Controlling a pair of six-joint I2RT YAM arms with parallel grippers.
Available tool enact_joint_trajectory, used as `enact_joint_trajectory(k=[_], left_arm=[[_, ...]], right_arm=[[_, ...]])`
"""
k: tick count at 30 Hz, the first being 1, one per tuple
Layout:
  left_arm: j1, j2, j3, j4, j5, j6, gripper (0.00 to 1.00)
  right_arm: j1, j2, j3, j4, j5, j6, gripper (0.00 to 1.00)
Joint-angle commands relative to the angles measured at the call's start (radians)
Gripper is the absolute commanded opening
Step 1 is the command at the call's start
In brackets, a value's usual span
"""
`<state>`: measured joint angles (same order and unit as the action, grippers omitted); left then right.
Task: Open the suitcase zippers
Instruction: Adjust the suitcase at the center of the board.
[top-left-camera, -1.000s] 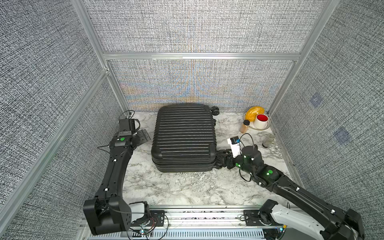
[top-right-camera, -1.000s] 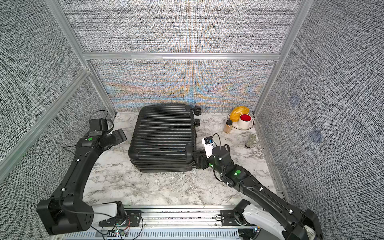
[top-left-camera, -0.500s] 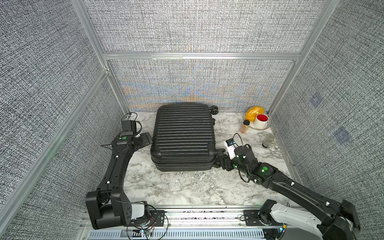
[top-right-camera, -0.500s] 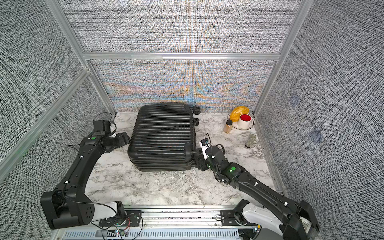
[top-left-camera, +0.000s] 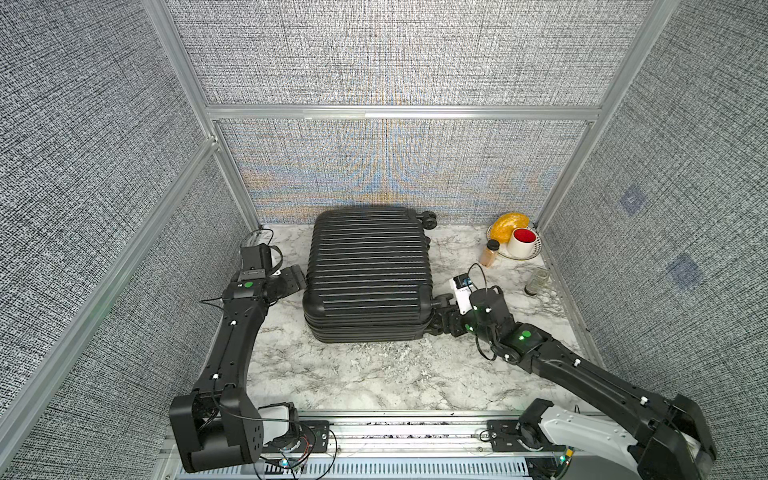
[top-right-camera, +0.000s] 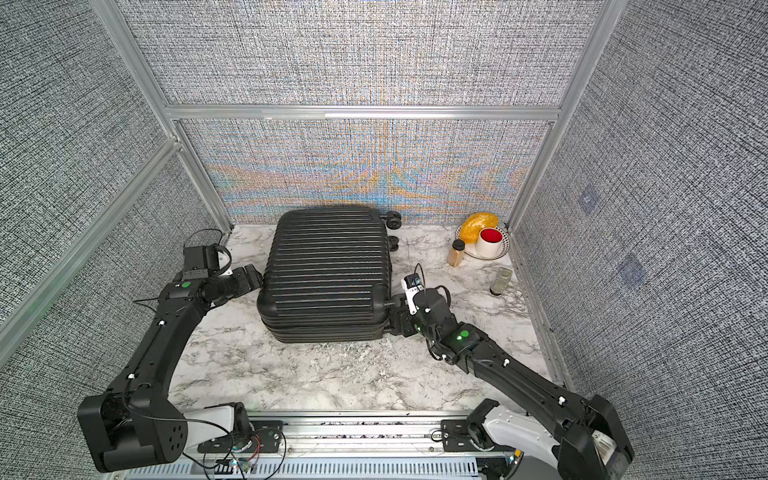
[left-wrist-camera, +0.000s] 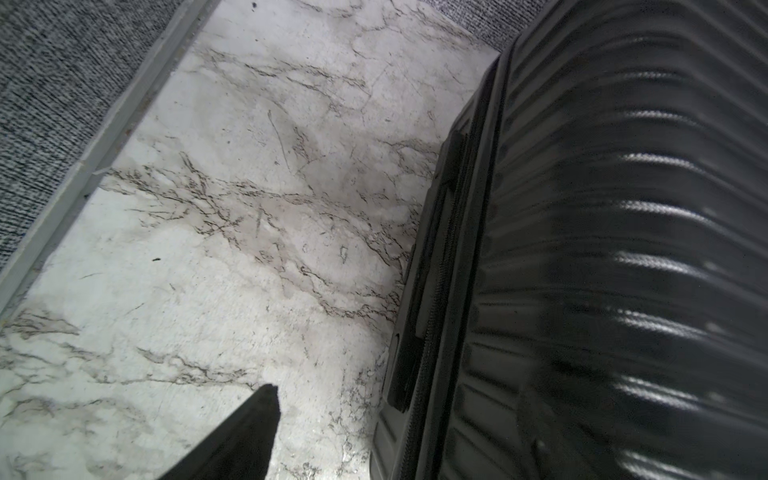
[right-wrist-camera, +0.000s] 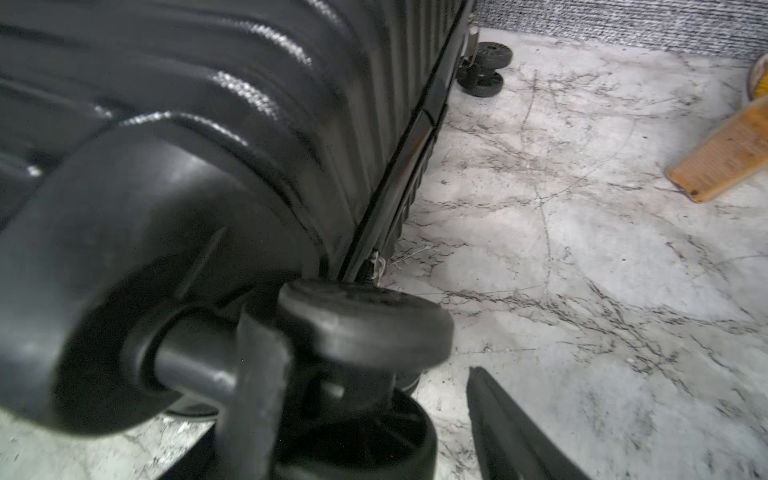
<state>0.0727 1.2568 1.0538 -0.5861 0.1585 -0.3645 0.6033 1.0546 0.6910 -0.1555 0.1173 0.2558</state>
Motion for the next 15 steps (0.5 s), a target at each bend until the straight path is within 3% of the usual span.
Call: enact_joint_trajectory(k=[1,3,6,12,15], left_arm=[[0.000,-0.016,-0.006,0.012,0.026,0.015,0.90],[-0.001,-0.021,-0.005,0.021,0.039,0.015,0.90],[-0.001,-0.026,-0.005,0.053,0.076,0.026,0.90],[-0.001,-0.005,0.034,0.283,0.258,0.042,0.94],[-0.002,0.090,0.142,0.334,0.359,0.056,0.97]], right_arm=[[-0.147,-0.003,-0.002,0.053,0.038,0.107,0.73],[-0.254,0.022,0.020,0.032,0.012,0.161,0.73],[-0.329,0.070,0.063,0.011,-0.048,0.181,0.73],[-0.331,-0.015,0.013,0.063,-0.222,0.155,0.73],[-0.331,-0.106,-0.034,0.064,-0.294,0.156,0.72]])
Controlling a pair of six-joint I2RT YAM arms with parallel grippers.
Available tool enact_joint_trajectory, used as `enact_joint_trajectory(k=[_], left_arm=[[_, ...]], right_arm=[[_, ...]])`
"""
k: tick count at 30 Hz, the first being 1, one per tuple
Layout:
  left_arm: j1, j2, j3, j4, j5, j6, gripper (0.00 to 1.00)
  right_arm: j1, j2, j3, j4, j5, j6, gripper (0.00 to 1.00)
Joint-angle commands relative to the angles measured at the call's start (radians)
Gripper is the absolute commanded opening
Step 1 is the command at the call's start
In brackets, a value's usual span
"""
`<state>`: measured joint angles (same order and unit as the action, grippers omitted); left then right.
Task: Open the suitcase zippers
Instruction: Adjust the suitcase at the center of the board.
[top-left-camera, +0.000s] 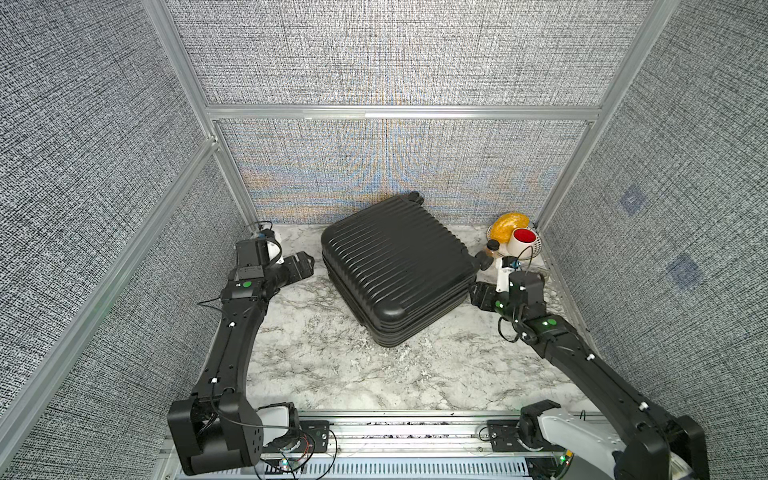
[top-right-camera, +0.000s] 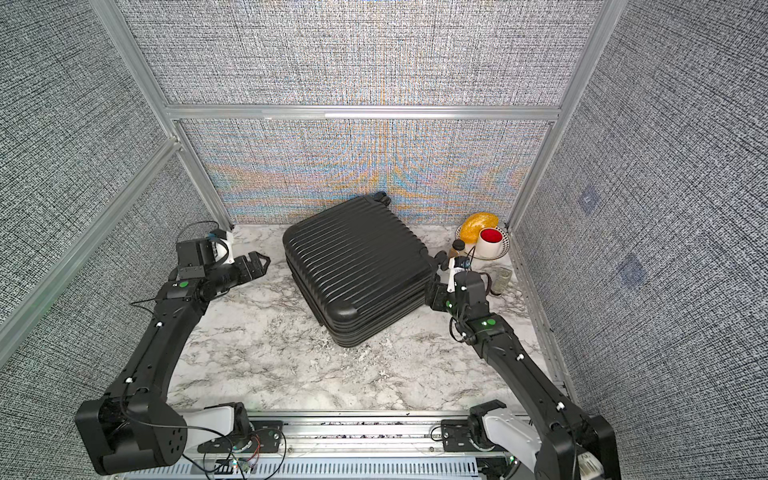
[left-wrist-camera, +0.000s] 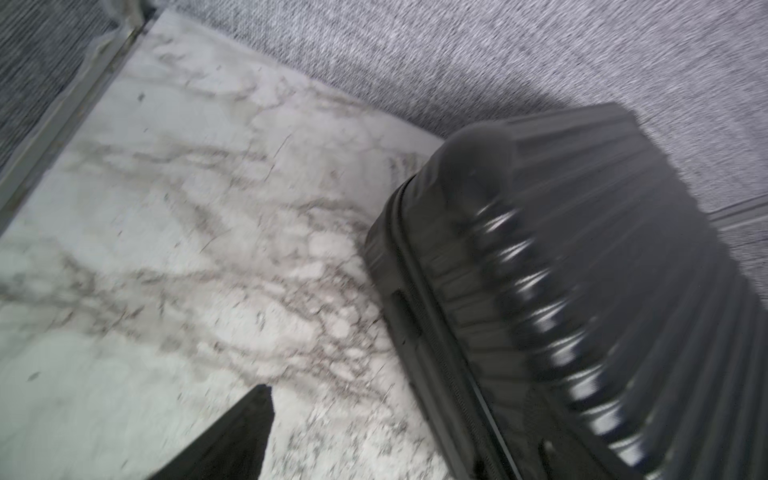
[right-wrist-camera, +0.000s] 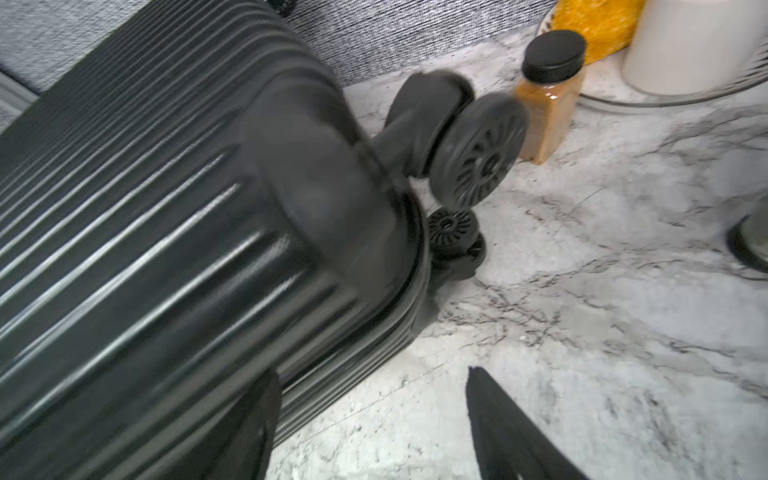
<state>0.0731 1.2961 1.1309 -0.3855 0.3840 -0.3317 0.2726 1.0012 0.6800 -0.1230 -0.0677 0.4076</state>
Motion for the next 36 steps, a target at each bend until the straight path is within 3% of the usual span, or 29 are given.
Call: enact_joint_trajectory(k=[1,7,9,10,15,19,26,36], left_arm=[[-0.003,0.106,0.121,0.125,0.169,0.029,0.99],[-0.025,0.435,0.435,0.012,0.236,0.094,0.99],[-0.027,0.529,0.514,-0.013,0.250,0.098,0.99],[-0.030,0.577,0.561,-0.029,0.258,0.101,0.99],[-0.049,0.786,0.784,-0.119,0.343,0.111,0.99],[-0.066,0.876,0.874,-0.159,0.440,0.109,0.99],[-0.090,0.815,0.737,-0.104,0.605,0.094,0.99],[-0.142,0.476,0.316,0.031,0.563,0.039,0.99]], right_arm=[[0.000,-0.084,-0.037,0.016,-0.120,0.016,0.72],[0.000,-0.257,-0.160,0.061,-0.141,0.241,0.77],[0.001,-0.278,-0.195,0.104,-0.143,0.361,0.94],[0.000,-0.279,-0.204,0.116,-0.136,0.411,0.98],[0.002,-0.226,-0.222,0.204,-0.170,0.456,0.98],[0.002,-0.153,-0.222,0.318,-0.213,0.458,0.98],[-0.004,0.002,-0.168,0.388,-0.254,0.395,0.98],[-0.059,0.340,0.052,0.447,-0.397,0.304,0.98]])
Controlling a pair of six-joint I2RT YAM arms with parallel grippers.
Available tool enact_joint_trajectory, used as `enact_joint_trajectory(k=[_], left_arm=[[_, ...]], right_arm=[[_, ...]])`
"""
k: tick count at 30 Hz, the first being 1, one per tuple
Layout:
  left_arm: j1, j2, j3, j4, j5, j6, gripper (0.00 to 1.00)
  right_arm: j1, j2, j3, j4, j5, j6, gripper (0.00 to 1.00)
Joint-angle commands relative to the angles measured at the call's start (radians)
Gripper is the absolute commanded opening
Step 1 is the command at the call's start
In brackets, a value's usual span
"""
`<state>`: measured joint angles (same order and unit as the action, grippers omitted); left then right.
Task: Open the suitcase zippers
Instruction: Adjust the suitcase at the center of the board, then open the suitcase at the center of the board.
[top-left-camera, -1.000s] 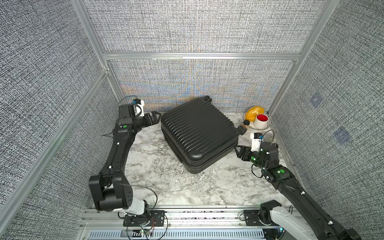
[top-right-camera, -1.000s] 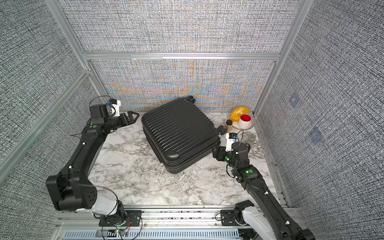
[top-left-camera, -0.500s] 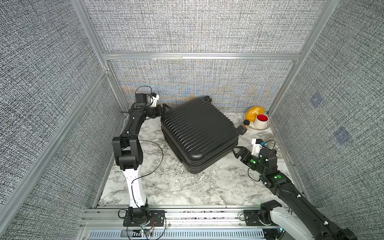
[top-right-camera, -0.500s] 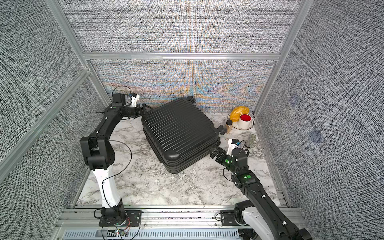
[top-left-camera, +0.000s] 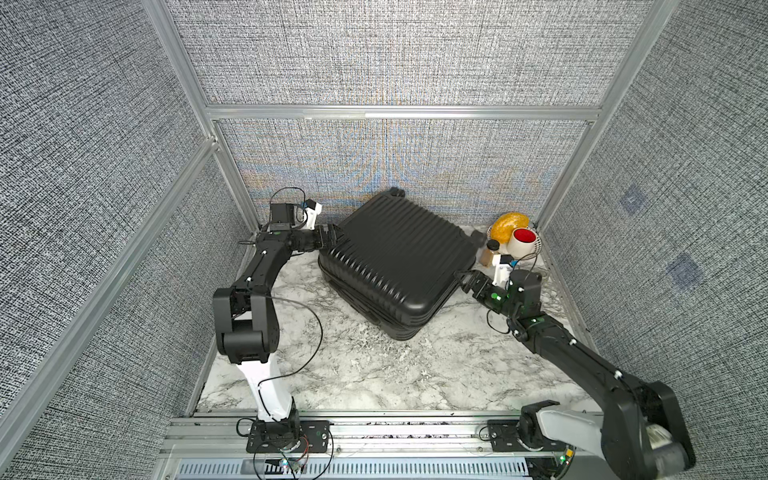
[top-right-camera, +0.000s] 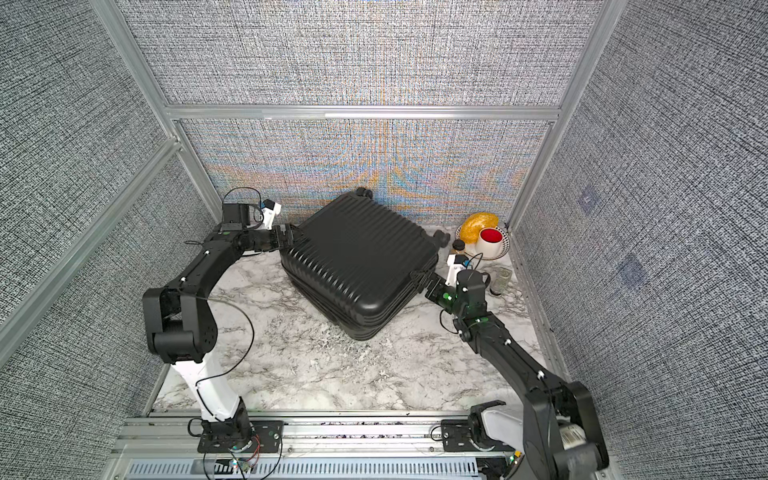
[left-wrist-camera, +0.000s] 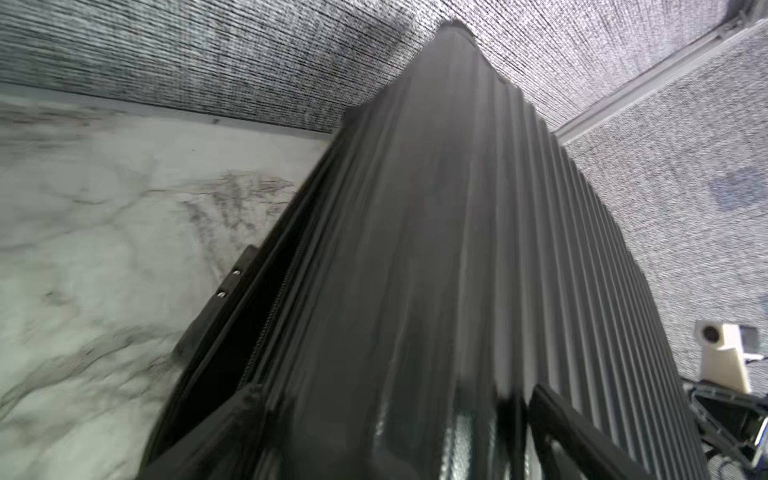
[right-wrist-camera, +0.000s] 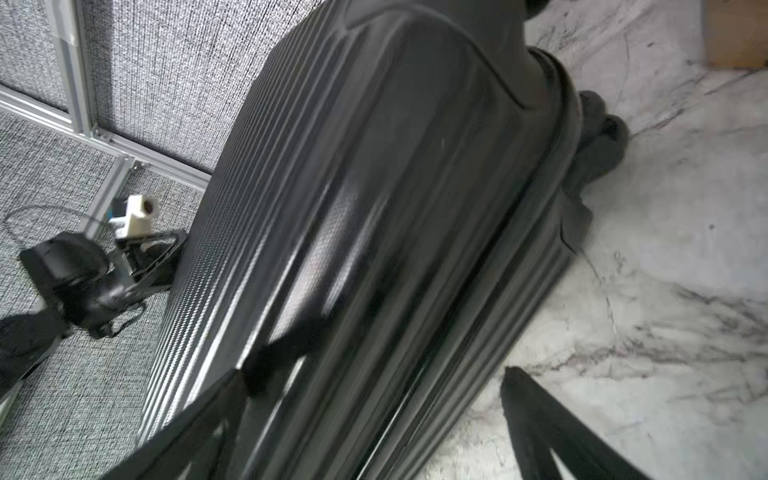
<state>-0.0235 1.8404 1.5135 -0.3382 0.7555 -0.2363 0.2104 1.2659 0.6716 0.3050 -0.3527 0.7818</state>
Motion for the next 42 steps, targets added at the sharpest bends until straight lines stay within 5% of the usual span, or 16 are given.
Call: enact_joint_trajectory(k=[1,7,11,16,20,22,27,33,42], left_arm=[[-0.055,-0.104,-0.112,-0.010,0.177,-0.066,0.99],[-0.082,-0.294,-0.367,0.091,0.137,-0.125,0.99],[-0.081,-0.408,-0.411,0.044,0.085,-0.107,0.99],[-0.066,-0.567,-0.393,-0.062,-0.155,-0.101,0.99],[-0.064,-0.698,-0.501,-0.053,-0.413,-0.217,0.99],[-0.065,-0.736,-0.571,-0.038,-0.461,-0.260,0.90],[-0.065,-0.738,-0.696,-0.009,-0.459,-0.313,0.78],[-0.065,-0.716,-0.706,0.021,-0.427,-0.316,0.76],[-0.065,-0.723,-0.713,0.019,-0.420,-0.314,0.77]], right_arm=[[0.000,0.123,0.101,0.013,-0.129,-0.086,0.98],[-0.038,0.332,0.353,-0.084,-0.195,-0.166,0.98],[-0.069,0.329,0.402,-0.126,-0.177,-0.196,0.98],[-0.111,0.195,0.316,-0.151,-0.073,-0.228,0.98],[-0.158,0.037,0.150,-0.169,0.077,-0.187,0.98],[-0.185,-0.031,0.051,-0.166,0.150,-0.169,0.95],[-0.208,-0.025,-0.030,-0.174,0.134,-0.179,0.69],[-0.210,0.169,-0.022,-0.001,-0.104,-0.141,0.17],[-0.205,0.361,0.009,0.344,-0.281,0.024,0.03]])
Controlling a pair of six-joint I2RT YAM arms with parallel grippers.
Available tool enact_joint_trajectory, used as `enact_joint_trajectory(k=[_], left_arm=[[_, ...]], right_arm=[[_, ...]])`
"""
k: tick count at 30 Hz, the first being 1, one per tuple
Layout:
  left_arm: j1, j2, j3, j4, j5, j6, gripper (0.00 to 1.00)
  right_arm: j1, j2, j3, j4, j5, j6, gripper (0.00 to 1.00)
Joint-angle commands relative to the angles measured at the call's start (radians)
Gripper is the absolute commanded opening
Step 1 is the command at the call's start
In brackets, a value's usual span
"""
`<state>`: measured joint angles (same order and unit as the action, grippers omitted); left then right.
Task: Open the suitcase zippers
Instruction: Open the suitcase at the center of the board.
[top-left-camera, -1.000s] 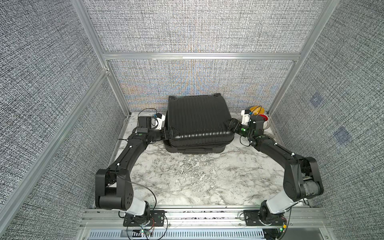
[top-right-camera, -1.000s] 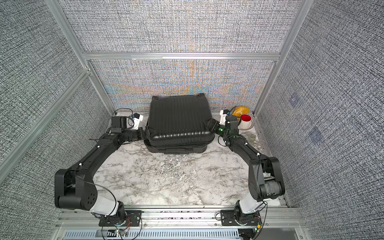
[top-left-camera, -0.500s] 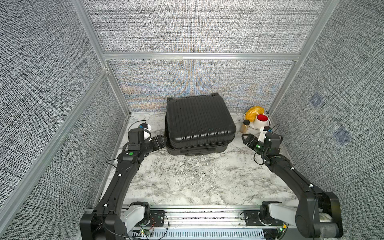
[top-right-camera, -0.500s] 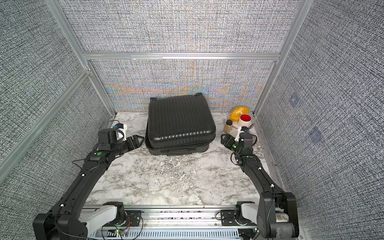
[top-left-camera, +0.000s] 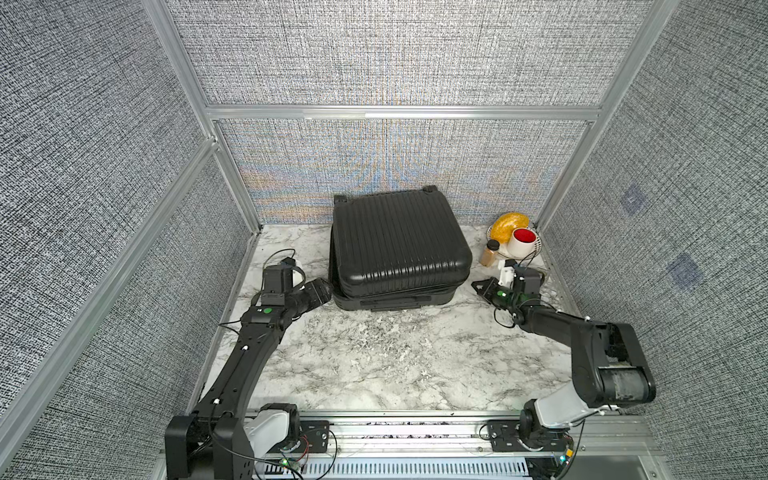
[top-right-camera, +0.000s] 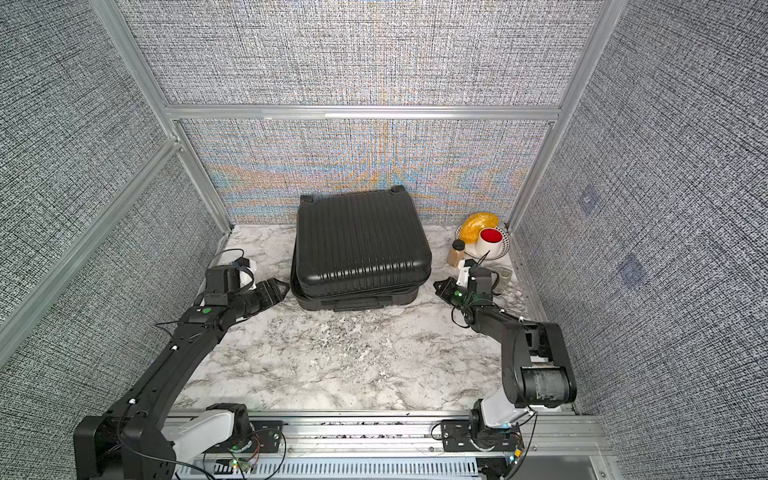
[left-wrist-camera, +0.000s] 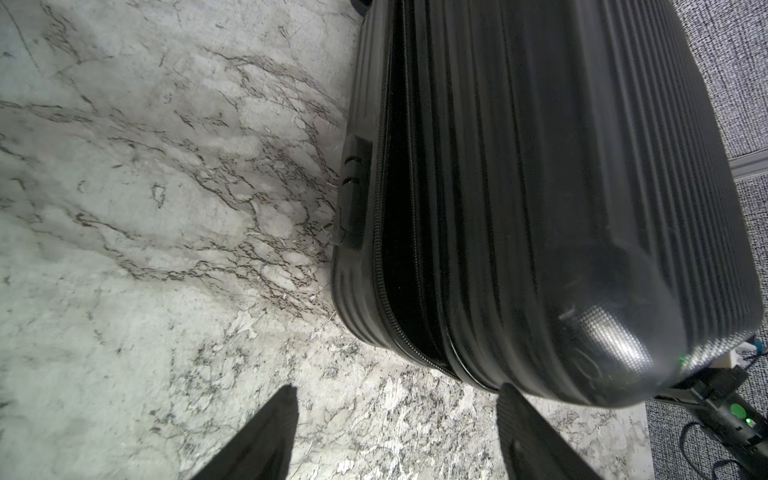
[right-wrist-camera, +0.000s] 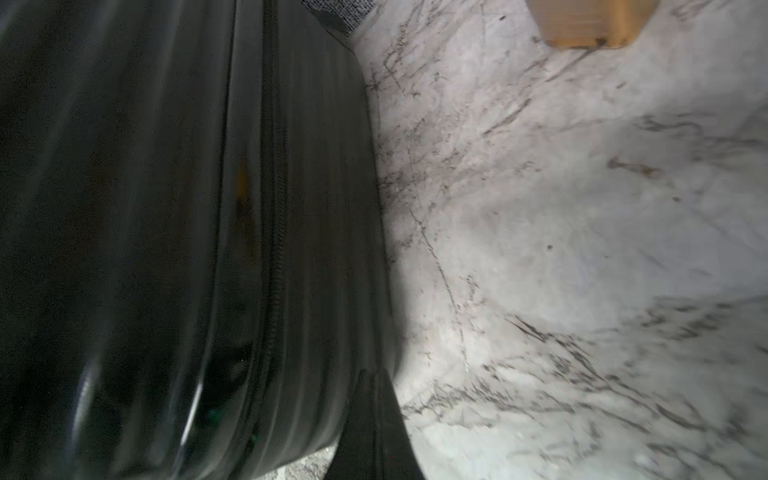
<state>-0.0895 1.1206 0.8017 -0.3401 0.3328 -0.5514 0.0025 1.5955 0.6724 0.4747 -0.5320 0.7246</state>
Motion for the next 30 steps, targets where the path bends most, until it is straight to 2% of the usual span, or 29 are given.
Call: enact_joint_trajectory(k=[1,6,11,14,19,24,30], left_arm=[[0.001,-0.002,-0.001,0.021,0.001,0.001,0.77],[0.001,-0.014,-0.003,0.013,-0.026,-0.005,0.77],[0.002,-0.021,-0.010,0.025,-0.057,-0.006,0.77],[0.001,-0.011,-0.007,0.057,-0.044,0.021,0.77],[-0.005,0.062,0.072,0.155,0.051,0.096,0.84],[-0.020,0.202,0.251,0.208,0.055,0.163,0.90],[-0.017,0.403,0.509,0.216,-0.026,0.180,0.91]], right_arm=[[0.003,0.054,0.009,0.222,-0.136,0.109,0.02],[0.007,0.097,-0.023,0.512,-0.269,0.287,0.00],[0.013,0.034,0.004,0.701,-0.332,0.428,0.00],[0.027,-0.005,0.102,0.614,-0.324,0.412,0.00],[0.051,0.047,0.371,0.288,-0.288,0.277,0.00],[0.047,0.154,0.521,0.262,-0.297,0.307,0.00],[0.045,0.203,0.638,0.163,-0.269,0.271,0.01]])
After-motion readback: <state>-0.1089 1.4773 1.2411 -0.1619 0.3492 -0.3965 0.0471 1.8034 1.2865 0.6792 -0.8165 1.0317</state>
